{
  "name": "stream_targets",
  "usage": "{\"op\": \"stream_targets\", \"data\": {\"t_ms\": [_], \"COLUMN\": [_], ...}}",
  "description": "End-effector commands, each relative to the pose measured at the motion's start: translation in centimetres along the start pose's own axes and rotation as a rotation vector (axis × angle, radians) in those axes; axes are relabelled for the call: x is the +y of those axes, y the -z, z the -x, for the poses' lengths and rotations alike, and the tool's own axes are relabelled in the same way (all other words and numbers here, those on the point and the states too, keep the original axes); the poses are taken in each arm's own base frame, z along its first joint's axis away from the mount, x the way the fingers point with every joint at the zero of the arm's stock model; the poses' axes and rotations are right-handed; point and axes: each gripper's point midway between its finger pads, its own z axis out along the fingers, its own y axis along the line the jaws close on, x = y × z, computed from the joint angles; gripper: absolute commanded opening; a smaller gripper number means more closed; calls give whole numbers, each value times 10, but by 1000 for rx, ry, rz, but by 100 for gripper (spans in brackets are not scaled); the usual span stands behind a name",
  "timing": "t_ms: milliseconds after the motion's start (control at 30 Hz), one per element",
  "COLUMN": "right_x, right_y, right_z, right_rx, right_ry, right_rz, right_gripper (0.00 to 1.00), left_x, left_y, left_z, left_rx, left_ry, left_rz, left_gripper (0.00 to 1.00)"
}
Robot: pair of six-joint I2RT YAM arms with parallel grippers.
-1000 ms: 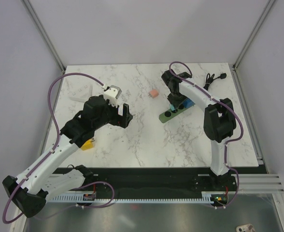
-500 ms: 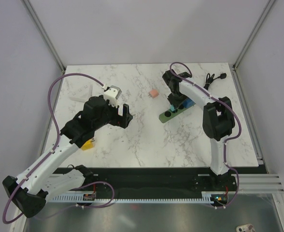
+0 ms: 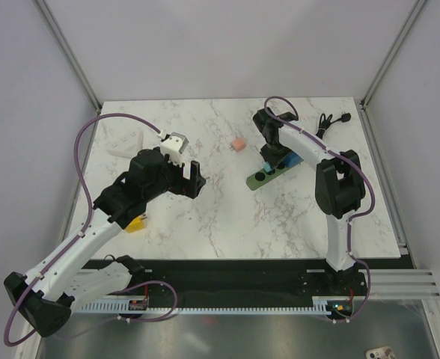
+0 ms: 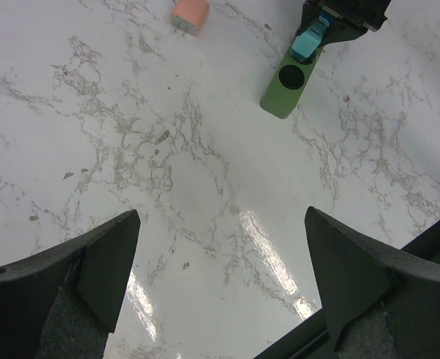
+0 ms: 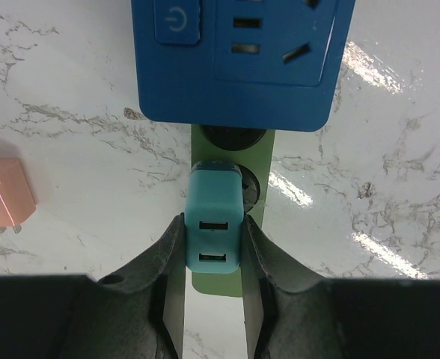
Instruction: Insert the plug
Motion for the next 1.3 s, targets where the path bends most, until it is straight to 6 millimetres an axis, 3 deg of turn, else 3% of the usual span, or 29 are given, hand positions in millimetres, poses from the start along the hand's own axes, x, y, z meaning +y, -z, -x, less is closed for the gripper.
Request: {"op": "stream_targets", "data": {"t_ms": [0,633,1033,1267], "right_x": [-43,-64,-54,-51], "right_y": [-84,-110,-84,-68], "right_z": [-44,-56,-27,-10], "right_rx": [84,89,50,29], "right_ry": [66,110,91,80], "right_rz": [-204,-302,-245,-212], "right_gripper": [0,0,1,16], "left_x": [0,-1,3,2], "left_y": [2,9,8,9], "left_z": [12,19,15,16], "left_rx": [-52,-88,-84,-88], "left_ry": [2,2,1,0], "left_rz": [6,-2,16,12], "left_gripper": [98,98,98,99]}}
